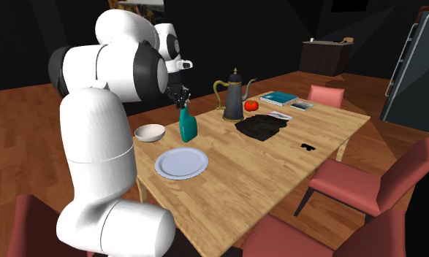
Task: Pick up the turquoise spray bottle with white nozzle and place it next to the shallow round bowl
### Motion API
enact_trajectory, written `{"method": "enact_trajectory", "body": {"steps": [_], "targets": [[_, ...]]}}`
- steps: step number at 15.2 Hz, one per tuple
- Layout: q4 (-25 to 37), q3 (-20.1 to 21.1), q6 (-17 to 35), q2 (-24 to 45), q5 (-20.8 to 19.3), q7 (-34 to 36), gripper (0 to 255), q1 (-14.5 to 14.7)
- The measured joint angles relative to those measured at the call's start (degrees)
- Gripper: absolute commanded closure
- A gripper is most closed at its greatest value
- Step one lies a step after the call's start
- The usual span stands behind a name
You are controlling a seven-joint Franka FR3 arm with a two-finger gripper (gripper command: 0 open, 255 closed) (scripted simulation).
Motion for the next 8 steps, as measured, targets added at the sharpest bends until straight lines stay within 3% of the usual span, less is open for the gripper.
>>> {"method": "enact_trajectory", "body": {"steps": [8], "targets": [[5.8,4.5,-2.7,4.5,-1.5,10.6,255,6.3]]}}
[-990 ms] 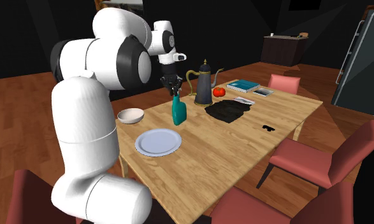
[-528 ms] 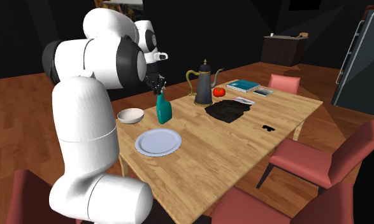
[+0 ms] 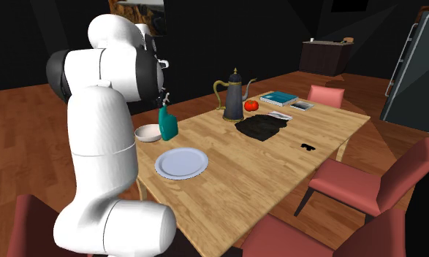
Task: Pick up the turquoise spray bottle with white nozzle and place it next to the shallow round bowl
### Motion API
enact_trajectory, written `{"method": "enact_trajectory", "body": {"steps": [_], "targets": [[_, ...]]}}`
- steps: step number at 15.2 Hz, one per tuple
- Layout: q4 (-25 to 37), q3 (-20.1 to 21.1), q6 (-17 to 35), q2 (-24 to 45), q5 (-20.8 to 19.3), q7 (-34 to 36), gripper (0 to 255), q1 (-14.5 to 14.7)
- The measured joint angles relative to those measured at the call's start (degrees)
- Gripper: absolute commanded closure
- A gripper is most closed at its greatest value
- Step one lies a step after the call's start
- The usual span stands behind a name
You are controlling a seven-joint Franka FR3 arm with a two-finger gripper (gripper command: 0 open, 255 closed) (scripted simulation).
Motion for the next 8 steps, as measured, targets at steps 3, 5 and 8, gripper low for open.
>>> {"method": "enact_trajectory", "body": {"steps": [3,5,8], "targets": [[3.4,1.4,-1.4,2.6,-0.8,3.7,255,2.5],[6.8,2.4,-2.8,5.1,-1.5,6.4,255,4.5],[13.0,3.3,-5.2,9.4,-2.8,9.7,255,7.4]]}}
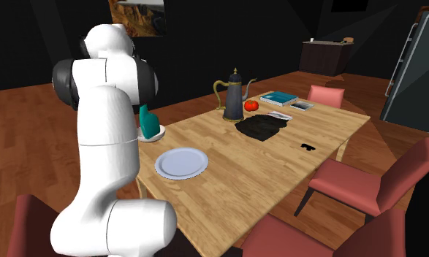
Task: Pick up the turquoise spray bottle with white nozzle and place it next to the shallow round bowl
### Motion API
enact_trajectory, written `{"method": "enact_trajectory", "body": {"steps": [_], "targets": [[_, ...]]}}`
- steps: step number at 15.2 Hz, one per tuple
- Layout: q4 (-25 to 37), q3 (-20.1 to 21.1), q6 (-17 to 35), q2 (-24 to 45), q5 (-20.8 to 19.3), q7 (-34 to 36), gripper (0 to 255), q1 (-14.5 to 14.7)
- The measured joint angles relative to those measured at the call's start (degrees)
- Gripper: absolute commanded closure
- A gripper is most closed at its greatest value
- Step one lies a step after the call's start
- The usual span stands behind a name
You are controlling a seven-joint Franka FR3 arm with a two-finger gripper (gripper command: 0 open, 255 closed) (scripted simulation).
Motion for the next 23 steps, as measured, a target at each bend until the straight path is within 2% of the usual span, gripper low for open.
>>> {"method": "enact_trajectory", "body": {"steps": [4,6,23], "targets": [[9.1,1.1,-3.8,6.0,-1.8,4.4,255,4.7],[10.0,1.2,-3.7,7.3,-2.1,5.3,255,5.6],[-3.6,1.1,9.2,6.8,-2.3,7.4,255,4.4]]}}
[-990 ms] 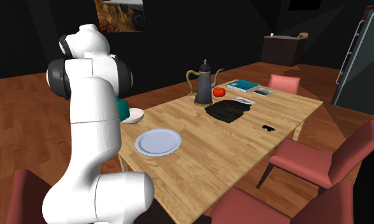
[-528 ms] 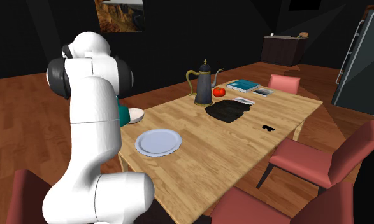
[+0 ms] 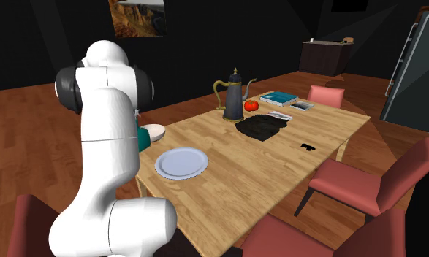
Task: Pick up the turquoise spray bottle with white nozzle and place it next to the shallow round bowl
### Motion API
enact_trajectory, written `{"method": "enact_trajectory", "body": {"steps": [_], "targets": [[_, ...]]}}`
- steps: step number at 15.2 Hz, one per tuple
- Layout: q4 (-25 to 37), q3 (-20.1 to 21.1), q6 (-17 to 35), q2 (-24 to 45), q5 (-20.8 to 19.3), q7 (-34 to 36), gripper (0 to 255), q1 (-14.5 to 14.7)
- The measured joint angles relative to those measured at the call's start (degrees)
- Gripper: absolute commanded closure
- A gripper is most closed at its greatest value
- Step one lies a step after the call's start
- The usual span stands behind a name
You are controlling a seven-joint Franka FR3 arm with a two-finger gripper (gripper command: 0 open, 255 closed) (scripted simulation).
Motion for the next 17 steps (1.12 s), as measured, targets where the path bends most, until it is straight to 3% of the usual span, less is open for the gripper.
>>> {"method": "enact_trajectory", "body": {"steps": [11,12,17], "targets": [[-3.2,-0.1,3.5,0.4,-0.3,0.6,255,-0.2],[-3.2,-0.1,3.5,0.4,-0.3,0.6,0,-0.2],[-3.2,-0.1,3.6,0.4,-0.3,0.6,0,-0.2]]}}
